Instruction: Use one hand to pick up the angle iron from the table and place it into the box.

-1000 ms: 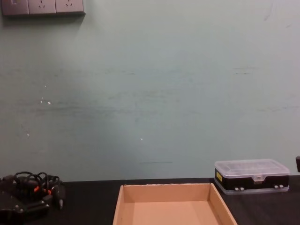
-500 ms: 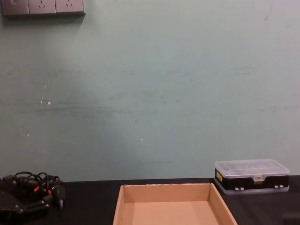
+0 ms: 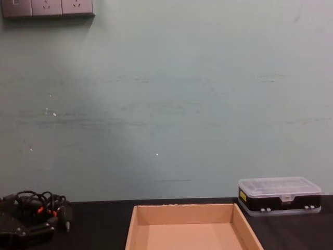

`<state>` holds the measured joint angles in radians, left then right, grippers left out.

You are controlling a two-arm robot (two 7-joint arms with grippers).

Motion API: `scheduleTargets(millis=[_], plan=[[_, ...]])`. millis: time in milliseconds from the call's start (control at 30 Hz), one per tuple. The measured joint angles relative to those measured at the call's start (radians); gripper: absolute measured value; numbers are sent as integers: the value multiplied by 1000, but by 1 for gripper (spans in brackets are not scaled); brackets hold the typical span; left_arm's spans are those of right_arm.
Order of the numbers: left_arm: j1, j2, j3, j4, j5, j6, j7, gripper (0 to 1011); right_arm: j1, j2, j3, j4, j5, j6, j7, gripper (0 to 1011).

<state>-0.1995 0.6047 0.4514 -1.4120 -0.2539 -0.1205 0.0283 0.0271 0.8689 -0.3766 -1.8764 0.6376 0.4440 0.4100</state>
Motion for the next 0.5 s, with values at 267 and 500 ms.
scheduleTargets(millis=[267,500], plan=[[0,0,0,0,0,0,0,1011,60,-50,-47,62,-30,14,1,1003],[0,0,0,0,0,0,0,1011,108,-85,-85,105,-53,21,17,1003]])
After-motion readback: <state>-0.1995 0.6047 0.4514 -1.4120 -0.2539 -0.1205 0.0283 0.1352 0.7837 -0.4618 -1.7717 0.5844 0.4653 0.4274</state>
